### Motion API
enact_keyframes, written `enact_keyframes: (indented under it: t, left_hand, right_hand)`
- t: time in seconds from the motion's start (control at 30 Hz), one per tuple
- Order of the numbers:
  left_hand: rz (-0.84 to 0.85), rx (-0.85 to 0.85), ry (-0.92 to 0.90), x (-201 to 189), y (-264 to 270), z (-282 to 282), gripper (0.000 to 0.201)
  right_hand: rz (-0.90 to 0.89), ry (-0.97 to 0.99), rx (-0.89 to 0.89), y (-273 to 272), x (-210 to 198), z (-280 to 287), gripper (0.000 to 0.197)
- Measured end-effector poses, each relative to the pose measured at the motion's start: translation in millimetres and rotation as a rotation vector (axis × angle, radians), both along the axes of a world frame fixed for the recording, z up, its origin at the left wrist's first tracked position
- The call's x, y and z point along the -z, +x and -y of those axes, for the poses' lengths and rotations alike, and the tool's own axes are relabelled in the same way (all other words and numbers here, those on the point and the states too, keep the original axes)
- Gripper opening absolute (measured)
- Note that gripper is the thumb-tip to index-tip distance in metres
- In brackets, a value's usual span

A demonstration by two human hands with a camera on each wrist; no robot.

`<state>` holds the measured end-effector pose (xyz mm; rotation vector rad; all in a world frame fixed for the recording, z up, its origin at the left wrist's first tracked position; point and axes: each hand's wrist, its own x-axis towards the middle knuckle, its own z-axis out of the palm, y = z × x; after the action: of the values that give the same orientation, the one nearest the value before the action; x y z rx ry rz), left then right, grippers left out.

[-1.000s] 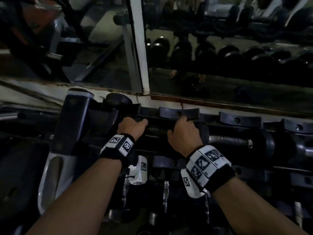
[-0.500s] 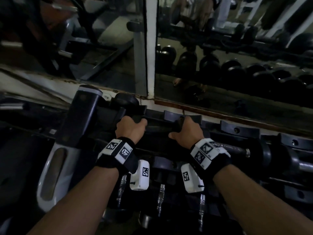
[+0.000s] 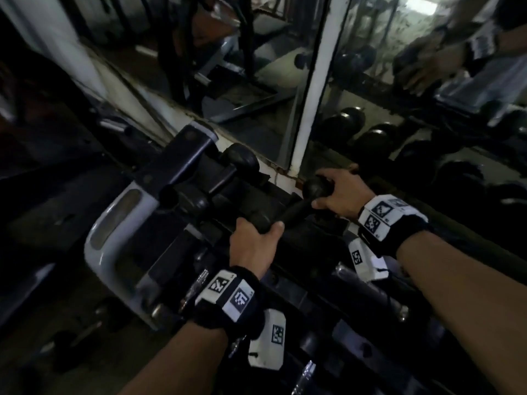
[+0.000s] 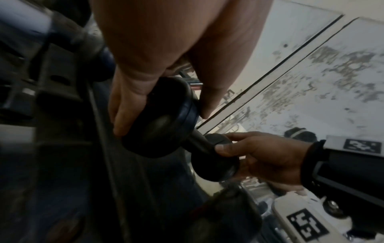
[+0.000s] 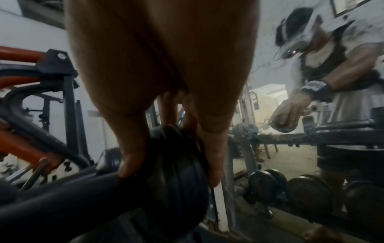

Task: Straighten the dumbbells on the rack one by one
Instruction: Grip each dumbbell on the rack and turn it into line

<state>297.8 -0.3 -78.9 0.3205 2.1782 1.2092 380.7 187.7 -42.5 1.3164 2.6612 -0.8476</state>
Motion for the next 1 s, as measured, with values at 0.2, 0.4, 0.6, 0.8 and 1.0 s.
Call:
enact_keyframes:
  t: [0.2, 0.4, 0.6, 0.8, 1.0]
  left_hand:
    - [-0.049, -0.088, 0.021, 25, 39, 14, 0.065]
    - [-0.054, -0.136, -0.033, 31, 38, 2, 0.078]
    - [-0.065, -0.158, -0.042, 39, 59, 0, 0.071]
    - [-0.076, -0.202, -0.026, 45, 67, -4, 0.070]
    - [-0.106, -0.182, -0.009, 43, 68, -2, 0.068]
  right_hand:
    - [0.040, -0.057, -0.215, 7, 33, -19, 0.083]
    - [-0.024, -0.117, -0.251, 8, 46, -34, 0.080]
    - [-0.079, -0.138, -0.249, 21, 54, -36, 0.072]
    - [-0.114, -0.179, -0.242, 27, 57, -40, 0.073]
    - [-0.125, -0.192, -0.245, 28, 58, -39, 0.074]
